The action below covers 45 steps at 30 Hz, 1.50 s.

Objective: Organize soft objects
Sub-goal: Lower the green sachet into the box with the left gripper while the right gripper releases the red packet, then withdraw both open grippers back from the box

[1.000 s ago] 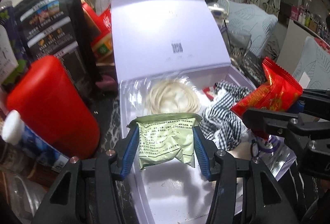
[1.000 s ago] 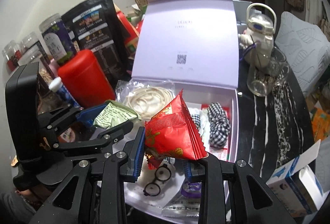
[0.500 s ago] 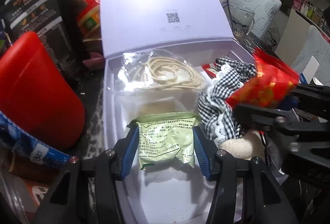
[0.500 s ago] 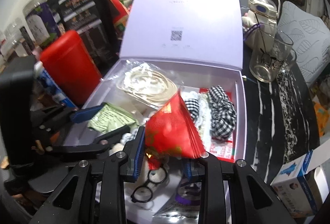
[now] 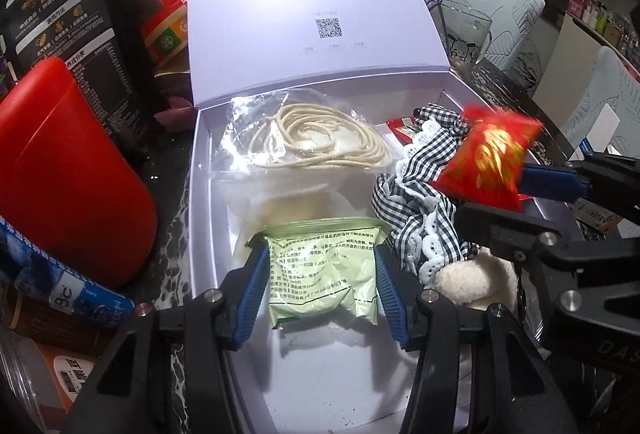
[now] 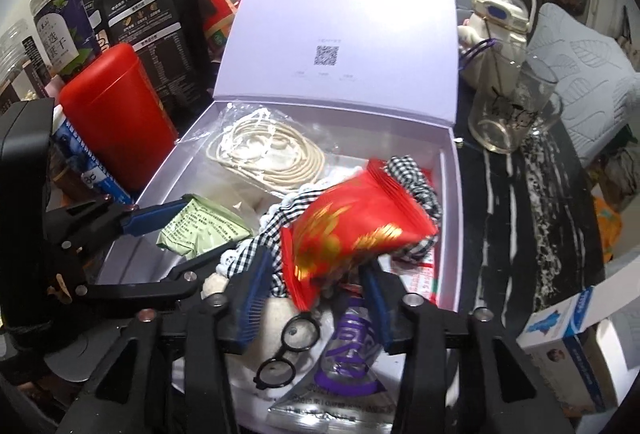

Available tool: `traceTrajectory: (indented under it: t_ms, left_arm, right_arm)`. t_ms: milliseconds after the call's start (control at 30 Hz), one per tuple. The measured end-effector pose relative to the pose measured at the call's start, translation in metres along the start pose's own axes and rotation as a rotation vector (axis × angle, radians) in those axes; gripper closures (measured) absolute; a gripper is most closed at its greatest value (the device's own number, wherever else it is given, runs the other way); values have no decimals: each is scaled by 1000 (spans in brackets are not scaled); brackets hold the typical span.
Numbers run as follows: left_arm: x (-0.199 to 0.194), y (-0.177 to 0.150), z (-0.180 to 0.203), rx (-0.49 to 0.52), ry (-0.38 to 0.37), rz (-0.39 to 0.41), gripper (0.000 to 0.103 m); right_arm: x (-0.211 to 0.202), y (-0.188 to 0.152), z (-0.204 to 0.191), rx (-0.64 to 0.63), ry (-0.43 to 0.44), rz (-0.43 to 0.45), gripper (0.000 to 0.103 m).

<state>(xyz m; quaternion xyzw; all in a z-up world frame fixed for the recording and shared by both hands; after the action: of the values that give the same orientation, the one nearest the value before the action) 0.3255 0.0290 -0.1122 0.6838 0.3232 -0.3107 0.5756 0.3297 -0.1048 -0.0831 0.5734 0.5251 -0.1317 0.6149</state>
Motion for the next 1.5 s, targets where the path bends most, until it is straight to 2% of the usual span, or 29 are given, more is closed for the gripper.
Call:
traceTrajectory:
  t_ms: [167, 267, 433, 500, 533, 567, 633, 733, 900, 1100, 1500]
  left_arm:
    - [-18, 5, -7, -15, 39, 83, 51]
    - [-29, 9, -13, -34, 59, 129, 51]
    - [-39, 14, -20, -69, 47, 162, 48]
    - [-38, 17, -22, -77, 52, 155, 44]
    - [-37, 18, -23, -80, 56, 150, 40]
    - [-37, 18, -23, -83, 63, 147, 30]
    - [-37, 18, -23, -81, 77, 155, 21]
    - [-39, 17, -21, -66, 97, 165, 21]
    - [-47, 16, -19, -73, 78, 169, 21]
    - [-60, 12, -16, -90, 39, 163, 21]
    - [-139, -1, -8, -78, 48, 279, 21]
  right_arm:
    - [-15, -1, 1, -6, -18, 24, 50]
    - [-25, -1, 2, -15, -38, 42, 50]
    - [-40, 1, 3, -10, -57, 75, 49]
    - [-44, 0, 2, -7, -53, 86, 45]
    - [-46, 0, 2, -5, -53, 89, 45]
    - [-47, 0, 2, -6, -55, 91, 45]
    - [-49, -1, 1, -4, -68, 92, 45]
    - [-50, -4, 2, 4, -82, 94, 45]
    - [-57, -13, 2, 11, -90, 96, 45]
    - [-79, -23, -3, 23, -97, 143, 45]
    - [-139, -44, -29, 15, -107, 266, 45]
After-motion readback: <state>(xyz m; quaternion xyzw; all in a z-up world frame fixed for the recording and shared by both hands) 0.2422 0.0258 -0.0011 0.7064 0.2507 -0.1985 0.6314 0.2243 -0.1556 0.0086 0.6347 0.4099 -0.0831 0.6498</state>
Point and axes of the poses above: each gripper's, at about its wrist camera, not at the fingertips, and x roughly the way its jaws point, z to its right, y to its top, the point moved 1 cm from there along x, roughly the way its jaws point, and after that the axes turned 10 degrees about y, right-handed, at the moved point
